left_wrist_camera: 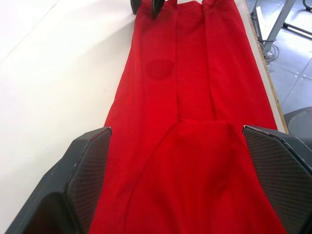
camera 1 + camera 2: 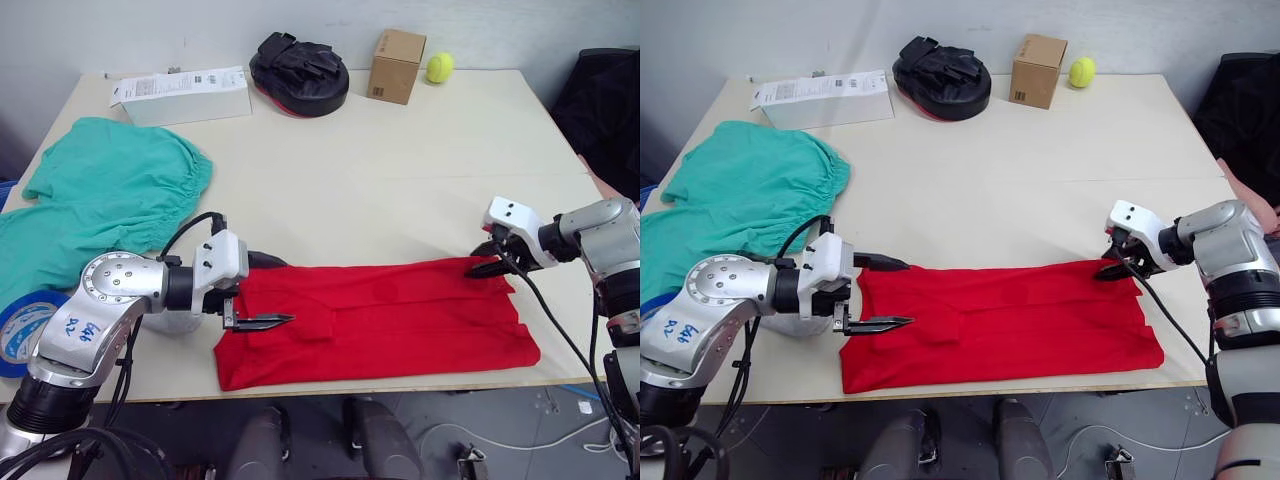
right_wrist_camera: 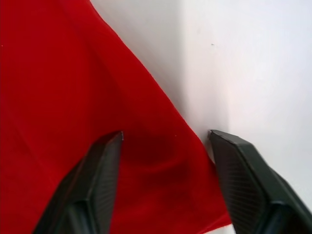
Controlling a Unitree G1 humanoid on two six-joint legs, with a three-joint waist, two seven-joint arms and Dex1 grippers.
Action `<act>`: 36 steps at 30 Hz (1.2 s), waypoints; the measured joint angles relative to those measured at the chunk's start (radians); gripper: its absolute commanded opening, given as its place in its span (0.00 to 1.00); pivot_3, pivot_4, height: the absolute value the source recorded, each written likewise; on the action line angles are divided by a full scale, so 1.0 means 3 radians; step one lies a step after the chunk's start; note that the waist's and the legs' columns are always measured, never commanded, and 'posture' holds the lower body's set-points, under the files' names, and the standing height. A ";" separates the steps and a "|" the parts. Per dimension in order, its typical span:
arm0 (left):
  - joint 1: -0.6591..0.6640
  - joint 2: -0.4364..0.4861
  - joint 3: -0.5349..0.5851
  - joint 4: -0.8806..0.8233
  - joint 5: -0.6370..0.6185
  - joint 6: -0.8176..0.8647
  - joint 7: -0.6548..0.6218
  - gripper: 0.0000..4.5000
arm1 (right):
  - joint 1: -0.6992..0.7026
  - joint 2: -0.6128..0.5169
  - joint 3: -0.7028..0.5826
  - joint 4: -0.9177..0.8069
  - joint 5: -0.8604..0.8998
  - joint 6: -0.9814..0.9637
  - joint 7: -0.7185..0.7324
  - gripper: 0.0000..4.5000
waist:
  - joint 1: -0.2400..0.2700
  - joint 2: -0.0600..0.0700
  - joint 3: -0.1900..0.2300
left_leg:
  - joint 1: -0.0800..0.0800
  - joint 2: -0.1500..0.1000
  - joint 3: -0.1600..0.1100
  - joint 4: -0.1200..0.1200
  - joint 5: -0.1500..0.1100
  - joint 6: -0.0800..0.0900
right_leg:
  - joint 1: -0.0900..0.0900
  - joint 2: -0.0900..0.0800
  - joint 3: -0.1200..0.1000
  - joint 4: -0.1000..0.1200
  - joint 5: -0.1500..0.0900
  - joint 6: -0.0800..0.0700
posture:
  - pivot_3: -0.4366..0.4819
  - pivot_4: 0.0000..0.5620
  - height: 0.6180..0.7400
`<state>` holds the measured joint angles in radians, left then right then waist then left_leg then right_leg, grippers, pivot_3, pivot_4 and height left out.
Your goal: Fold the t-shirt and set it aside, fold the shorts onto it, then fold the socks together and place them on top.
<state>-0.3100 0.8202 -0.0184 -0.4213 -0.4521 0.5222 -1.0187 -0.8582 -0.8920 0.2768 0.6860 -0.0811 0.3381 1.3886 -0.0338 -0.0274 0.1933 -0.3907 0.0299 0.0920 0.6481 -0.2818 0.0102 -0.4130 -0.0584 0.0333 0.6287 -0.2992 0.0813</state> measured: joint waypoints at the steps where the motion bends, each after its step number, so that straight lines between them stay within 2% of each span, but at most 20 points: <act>1: 0.0000 0.0000 0.0000 0.0002 0.0001 0.0000 0.0001 1.00 | 0.0001 0.0000 0.0002 0.0000 -0.0009 -0.0027 0.0011 0.29 | 0.0000 0.0000 0.0000 | 0.0000 0.0000 0.0000 0.0000 0.0000 0.0000 | 0.0000 0.0000 0.0000 0.0000 0.0000 0.0000 | 0.48 0.27 1.00; 5: 0.0000 -0.0006 -0.0001 0.0003 0.0006 0.0000 0.0003 1.00 | 0.0002 0.0012 0.0006 0.0000 -0.0044 -0.0115 0.0041 0.00 | -0.0002 0.0000 0.0000 | 0.0001 0.0000 0.0001 0.0002 0.0000 0.0000 | 0.0001 0.0001 0.0001 0.0001 0.0000 0.0001 | 0.48 0.27 1.00; 10: -0.0008 -0.0014 -0.0003 0.0012 0.0023 -0.0002 0.0005 1.00 | -0.0038 0.0085 0.0009 0.0085 -0.0138 -0.0291 -0.0023 0.00 | -0.0023 -0.0003 -0.0001 | 0.0010 0.0000 0.0001 0.0007 0.0002 0.0003 | 0.0013 0.0001 0.0002 0.0001 0.0005 0.0007 | 0.48 0.27 1.00; 15: -0.0077 -0.0046 -0.0001 0.0022 0.0036 -0.0013 0.0031 1.00 | -0.0276 0.0265 0.0067 0.0346 -0.0326 -0.0517 -0.0245 0.00 | -0.0082 -0.0002 -0.0001 | 0.0012 -0.0001 0.0003 0.0006 0.0012 0.0002 | 0.0013 0.0000 0.0003 0.0001 0.0015 0.0008 | 0.48 0.27 1.00; 26: 0.0014 -0.0087 0.0036 0.0018 0.0066 -0.0023 0.0196 1.00 | -0.1104 0.0777 0.0181 0.1385 -0.0750 -0.1097 -0.0958 0.00 | -0.0090 -0.0001 -0.0001 | 0.0002 0.0003 0.0004 -0.0002 0.0022 -0.0021 | -0.0002 0.0006 0.0005 0.0002 0.0013 0.0005 | 0.48 0.27 1.00; 36: 0.0177 -0.0098 0.0147 0.0012 0.0066 -0.0003 0.0395 1.00 | -0.1540 0.1201 0.0305 0.2034 -0.1098 -0.1389 -0.1504 0.00 | -0.0110 -0.0001 -0.0001 | 0.0001 0.0003 0.0003 -0.0003 0.0022 -0.0023 | -0.0004 0.0005 0.0004 0.0006 0.0013 0.0005 | 0.48 0.27 1.00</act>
<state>-0.2567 0.7909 0.0257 -0.4177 -0.4323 0.5214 -0.9004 -1.3203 -0.5319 0.3683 1.2963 -0.4105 -0.0786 0.9376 -0.0669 -0.0277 0.1932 -0.3904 0.0310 0.0929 0.6470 -0.2752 0.0032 -0.4143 -0.0568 0.0344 0.6305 -0.2953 0.0827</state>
